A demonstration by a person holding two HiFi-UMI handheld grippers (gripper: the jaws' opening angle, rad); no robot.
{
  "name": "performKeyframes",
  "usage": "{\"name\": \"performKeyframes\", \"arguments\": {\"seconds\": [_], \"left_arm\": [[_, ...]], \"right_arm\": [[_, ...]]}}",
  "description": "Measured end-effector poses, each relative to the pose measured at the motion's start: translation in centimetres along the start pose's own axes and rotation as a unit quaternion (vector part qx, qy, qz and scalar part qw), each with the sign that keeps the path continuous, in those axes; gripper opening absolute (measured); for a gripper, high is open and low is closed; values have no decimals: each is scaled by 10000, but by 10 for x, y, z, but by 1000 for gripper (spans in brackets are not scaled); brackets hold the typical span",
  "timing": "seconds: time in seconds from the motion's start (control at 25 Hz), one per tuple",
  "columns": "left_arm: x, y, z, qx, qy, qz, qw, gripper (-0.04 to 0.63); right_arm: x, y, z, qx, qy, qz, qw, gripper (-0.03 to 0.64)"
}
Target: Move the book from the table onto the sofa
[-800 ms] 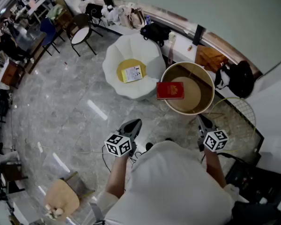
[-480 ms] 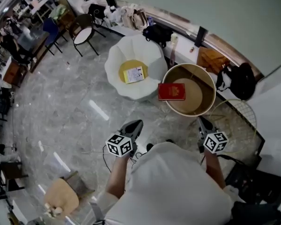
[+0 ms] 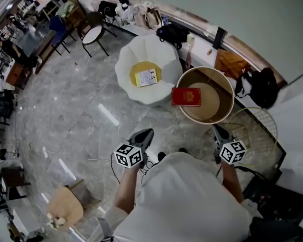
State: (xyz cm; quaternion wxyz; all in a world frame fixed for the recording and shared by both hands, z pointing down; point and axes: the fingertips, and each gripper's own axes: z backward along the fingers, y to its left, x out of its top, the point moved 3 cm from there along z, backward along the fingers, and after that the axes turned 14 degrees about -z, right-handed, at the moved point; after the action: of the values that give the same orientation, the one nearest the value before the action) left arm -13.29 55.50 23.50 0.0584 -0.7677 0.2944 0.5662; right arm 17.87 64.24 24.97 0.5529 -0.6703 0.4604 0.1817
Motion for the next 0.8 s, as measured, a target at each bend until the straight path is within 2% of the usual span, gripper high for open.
{"name": "performKeyframes", "arguments": {"seconds": [0.48, 0.8], "left_arm": [[-8, -23, -18, 353, 61, 205, 9991, 2], [-16, -28, -30, 348, 243, 272, 9987, 2]], "right_arm": [[-3, -30, -3, 236, 677, 468, 9963, 41], [0, -41, -10, 312, 696, 275, 9967, 41]]}}
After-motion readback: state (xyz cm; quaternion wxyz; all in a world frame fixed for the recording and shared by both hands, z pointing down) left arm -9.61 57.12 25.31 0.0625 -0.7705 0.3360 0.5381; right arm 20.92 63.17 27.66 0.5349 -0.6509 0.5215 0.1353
